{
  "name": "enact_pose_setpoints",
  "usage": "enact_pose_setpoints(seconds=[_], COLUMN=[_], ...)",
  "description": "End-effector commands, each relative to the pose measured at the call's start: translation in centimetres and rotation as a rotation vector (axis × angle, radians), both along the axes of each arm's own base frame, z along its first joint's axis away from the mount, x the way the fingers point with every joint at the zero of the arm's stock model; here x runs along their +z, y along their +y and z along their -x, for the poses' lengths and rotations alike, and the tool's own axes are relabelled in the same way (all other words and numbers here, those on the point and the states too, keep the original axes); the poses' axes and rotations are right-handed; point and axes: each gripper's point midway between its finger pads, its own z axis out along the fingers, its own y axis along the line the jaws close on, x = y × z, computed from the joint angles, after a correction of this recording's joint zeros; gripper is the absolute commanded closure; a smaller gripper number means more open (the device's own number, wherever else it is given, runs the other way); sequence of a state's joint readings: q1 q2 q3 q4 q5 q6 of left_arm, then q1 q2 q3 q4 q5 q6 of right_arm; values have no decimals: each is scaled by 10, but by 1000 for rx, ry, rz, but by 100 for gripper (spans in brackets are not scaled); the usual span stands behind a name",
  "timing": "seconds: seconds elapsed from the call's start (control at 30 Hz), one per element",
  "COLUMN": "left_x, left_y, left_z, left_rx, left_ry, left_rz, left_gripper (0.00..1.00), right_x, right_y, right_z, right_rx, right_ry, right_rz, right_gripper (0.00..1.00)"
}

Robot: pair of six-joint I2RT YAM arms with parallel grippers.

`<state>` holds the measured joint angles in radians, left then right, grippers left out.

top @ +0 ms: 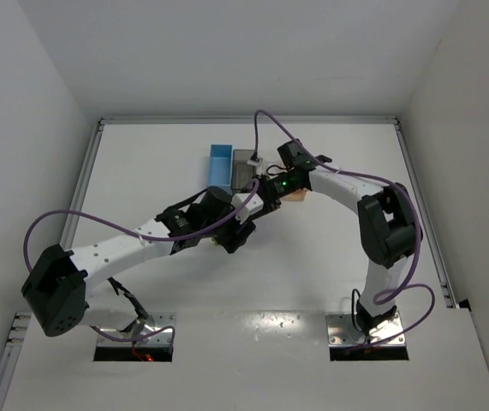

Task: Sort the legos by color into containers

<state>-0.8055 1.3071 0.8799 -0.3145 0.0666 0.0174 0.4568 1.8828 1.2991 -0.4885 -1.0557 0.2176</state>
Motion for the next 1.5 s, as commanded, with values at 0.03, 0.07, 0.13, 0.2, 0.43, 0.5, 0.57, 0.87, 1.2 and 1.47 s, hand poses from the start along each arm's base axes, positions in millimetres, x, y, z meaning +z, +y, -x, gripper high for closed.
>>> enact_pose_setpoints(seconds=[0.03,0.07,0.13,0.2,0.43,0.5,0.57,0.87,1.2,1.47], left_x=[11,7,7,3,-2,2,10,21,27,39], left_y=[2,3,4,6,8,9,12,25,35,41], left_z=[-7,-6,-4,-3,-1,-5,-15,-32,-53,-71], left_rx=[29,29,29,29,29,44,72,157,257,396], left_ry=[-46,-43,-44,-38,-30,-46,-64,-66,-21,8], left_rz=[37,34,35,28,20,18,28,63,128,196], left_gripper=[100,100,100,100,100,100,100,100,100,100], right_x=[39,42,54,61,69,61,47,-5,-31,-40], right_y=[-6,-9,-20,-30,-60,-62,-75,-104,-89,-86], right_z=[-24,-29,-47,-66,-106,-120,-145,-195,-208,-209], right_rx=[2,-11,-53,-95,-202,-241,-339,-584,-632,-638], right_ry=[-64,-67,-99,-130,-173,-204,-253,-347,-342,-364], right_rz=[-114,-115,-125,-125,-98,-54,58,341,374,440], right_gripper=[100,100,100,100,100,100,100,99,90,41])
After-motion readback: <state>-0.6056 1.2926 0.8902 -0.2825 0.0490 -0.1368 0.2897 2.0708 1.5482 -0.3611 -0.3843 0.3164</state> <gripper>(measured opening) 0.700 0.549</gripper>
